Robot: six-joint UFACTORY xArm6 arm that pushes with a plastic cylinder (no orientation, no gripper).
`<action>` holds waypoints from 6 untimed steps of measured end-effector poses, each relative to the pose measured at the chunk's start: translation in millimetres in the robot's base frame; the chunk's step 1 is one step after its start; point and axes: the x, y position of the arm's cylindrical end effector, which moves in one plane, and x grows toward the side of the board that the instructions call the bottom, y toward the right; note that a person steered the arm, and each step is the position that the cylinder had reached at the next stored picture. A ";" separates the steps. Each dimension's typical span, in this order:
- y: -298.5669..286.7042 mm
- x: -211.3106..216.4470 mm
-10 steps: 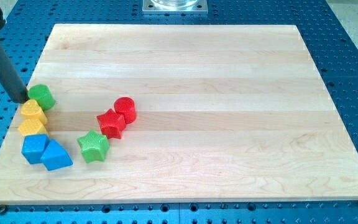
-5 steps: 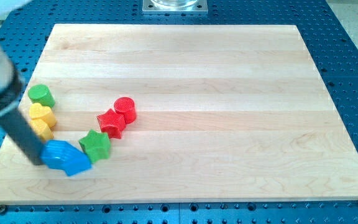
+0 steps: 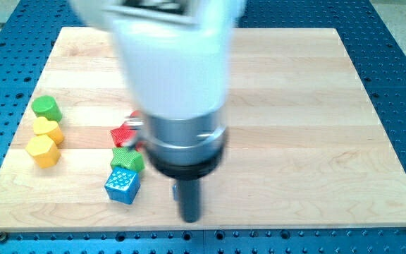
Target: Move the blue triangle horizontally to the blue cube
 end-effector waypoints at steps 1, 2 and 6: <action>-48.8 5.5; -16.3 -29.1; 81.1 -69.6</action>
